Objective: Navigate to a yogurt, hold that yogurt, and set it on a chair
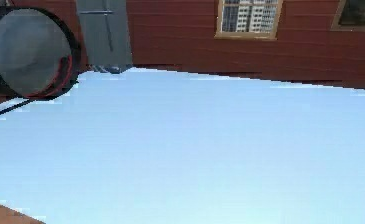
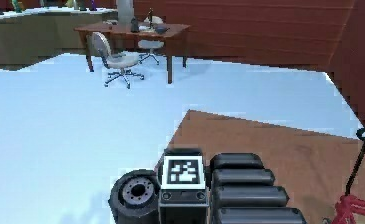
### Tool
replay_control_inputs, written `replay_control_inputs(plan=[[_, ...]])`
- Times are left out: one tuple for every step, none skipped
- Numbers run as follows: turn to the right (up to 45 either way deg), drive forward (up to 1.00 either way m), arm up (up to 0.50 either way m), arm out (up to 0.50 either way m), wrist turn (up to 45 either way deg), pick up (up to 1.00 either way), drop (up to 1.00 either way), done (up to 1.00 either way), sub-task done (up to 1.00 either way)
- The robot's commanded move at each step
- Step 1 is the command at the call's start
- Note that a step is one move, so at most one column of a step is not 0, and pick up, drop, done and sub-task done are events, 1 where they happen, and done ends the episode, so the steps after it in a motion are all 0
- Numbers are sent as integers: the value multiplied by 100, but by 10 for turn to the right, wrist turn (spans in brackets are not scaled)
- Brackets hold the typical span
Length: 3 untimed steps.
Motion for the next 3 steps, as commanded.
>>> replay_control_inputs(plan=[[-450, 0, 0, 0, 0, 0, 0, 0, 0], [-450, 0, 0, 0, 0, 0, 0, 0, 0], [-450, 0, 0, 0, 0, 0, 0, 0, 0]])
